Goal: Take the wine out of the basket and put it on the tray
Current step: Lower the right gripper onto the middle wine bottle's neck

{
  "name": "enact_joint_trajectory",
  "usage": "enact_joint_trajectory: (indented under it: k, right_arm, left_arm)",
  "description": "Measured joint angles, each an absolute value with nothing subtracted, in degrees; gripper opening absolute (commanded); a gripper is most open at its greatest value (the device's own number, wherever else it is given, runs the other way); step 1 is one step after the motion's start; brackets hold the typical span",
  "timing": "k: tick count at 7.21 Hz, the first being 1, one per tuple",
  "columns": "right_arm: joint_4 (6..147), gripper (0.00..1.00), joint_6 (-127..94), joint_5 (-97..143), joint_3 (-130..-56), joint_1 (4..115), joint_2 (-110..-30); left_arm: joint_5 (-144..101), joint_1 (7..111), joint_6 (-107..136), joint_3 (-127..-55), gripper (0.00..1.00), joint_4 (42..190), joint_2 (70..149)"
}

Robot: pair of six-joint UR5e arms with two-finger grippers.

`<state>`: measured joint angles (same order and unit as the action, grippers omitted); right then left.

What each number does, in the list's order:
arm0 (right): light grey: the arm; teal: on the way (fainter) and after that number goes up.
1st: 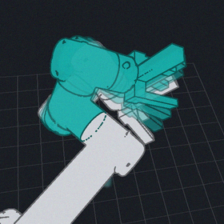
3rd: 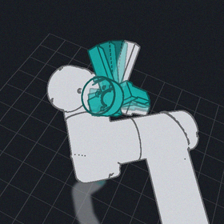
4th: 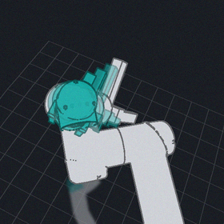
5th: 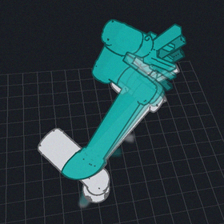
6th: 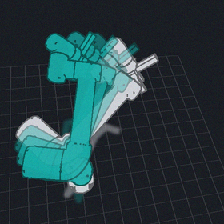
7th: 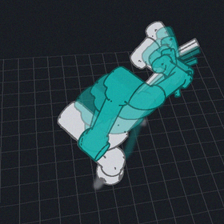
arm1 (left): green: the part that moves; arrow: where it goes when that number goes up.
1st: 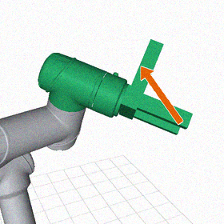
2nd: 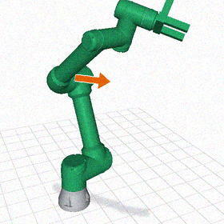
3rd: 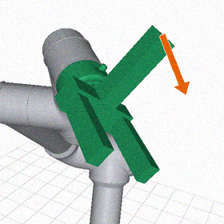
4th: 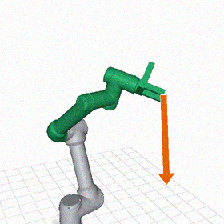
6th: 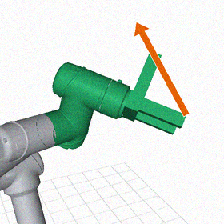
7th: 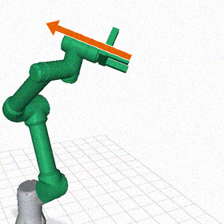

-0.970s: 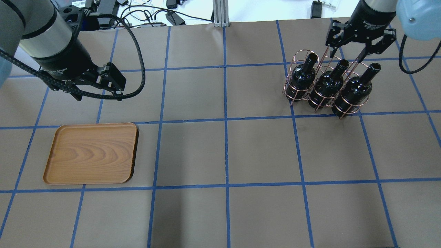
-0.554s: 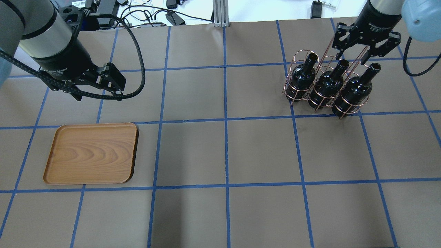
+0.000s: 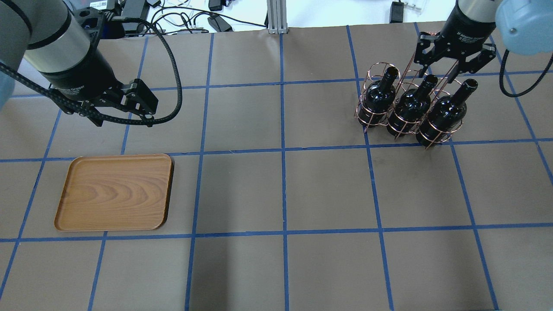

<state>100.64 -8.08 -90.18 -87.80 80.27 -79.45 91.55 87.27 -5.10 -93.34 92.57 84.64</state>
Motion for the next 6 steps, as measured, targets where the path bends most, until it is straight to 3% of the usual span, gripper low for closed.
enact_joint_trajectory:
  k: [6]
  right_arm:
    - [101.39, 0.66, -8.58, -90.35, -88.21, 80.88, -78.61]
  left_arm:
    - [91.58, 87.27, -5.43, -93.33, 1.00, 92.62, 84.64]
